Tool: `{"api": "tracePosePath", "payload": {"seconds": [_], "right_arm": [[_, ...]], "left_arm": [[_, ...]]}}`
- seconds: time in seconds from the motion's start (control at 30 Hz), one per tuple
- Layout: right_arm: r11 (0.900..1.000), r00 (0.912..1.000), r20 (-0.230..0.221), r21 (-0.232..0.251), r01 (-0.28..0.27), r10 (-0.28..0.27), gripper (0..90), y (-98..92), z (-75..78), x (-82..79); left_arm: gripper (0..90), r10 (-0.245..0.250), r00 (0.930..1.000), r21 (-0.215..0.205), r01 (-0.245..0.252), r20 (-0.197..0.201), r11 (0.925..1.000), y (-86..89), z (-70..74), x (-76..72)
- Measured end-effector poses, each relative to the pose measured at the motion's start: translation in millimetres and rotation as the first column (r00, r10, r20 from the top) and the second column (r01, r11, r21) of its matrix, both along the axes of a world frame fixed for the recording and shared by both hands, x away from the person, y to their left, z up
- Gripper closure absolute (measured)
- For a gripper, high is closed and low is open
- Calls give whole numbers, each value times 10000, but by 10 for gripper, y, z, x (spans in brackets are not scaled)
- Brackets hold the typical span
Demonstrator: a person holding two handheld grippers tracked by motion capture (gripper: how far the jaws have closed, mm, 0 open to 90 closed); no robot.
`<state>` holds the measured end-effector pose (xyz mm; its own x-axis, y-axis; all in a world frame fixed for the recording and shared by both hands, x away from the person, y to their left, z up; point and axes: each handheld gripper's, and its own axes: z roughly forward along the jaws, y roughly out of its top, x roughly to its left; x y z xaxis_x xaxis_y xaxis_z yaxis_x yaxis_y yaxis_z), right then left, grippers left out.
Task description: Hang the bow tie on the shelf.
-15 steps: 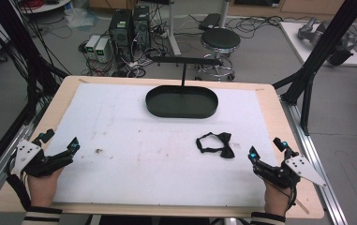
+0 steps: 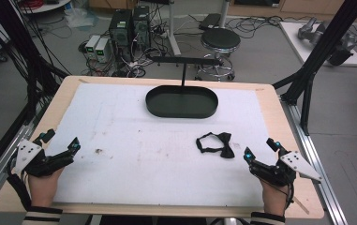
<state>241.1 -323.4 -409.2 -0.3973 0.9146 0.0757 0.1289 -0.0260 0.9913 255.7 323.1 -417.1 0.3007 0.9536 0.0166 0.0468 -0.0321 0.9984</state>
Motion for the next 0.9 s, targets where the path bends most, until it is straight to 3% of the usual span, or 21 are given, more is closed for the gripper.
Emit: {"api": "tracePosePath", "payload": {"seconds": [0.17,0.33,0.4,0.47,0.6,0.7,0.87,0.9], "right_arm": [[9996,9978,-638,-214,-163,149,100,39,54,67],[9987,9954,-930,-429,-272,232,112,86,108,136],[9970,9930,-1141,-667,-386,309,160,135,114,188],[9929,9850,-1679,-1040,-568,388,181,207,107,290],[9915,9756,-2131,-1057,-761,521,241,256,90,385],[9911,9536,-2930,-889,-993,693,303,312,37,522],[9882,9380,-3400,-1075,-1091,666,388,387,-9,630],[9878,9276,-3712,-1235,-952,430,417,400,-42,686]], "left_arm": [[116,-21,10000,-14,21,-88,10000,-2,-8,10],[116,-30,9999,41,31,-170,10000,-16,-24,30],[116,-31,9998,51,32,-189,10000,-22,-29,41],[116,-31,9998,69,33,-206,10000,-24,-33,49],[117,-12,9997,48,14,-258,10000,-29,-38,51],[117,-5,9997,58,7,-234,10000,-26,-34,46],[117,-34,9998,57,35,-206,10000,-33,-28,40],[117,-47,9998,68,48,-208,10000,-34,-28,40]]}}
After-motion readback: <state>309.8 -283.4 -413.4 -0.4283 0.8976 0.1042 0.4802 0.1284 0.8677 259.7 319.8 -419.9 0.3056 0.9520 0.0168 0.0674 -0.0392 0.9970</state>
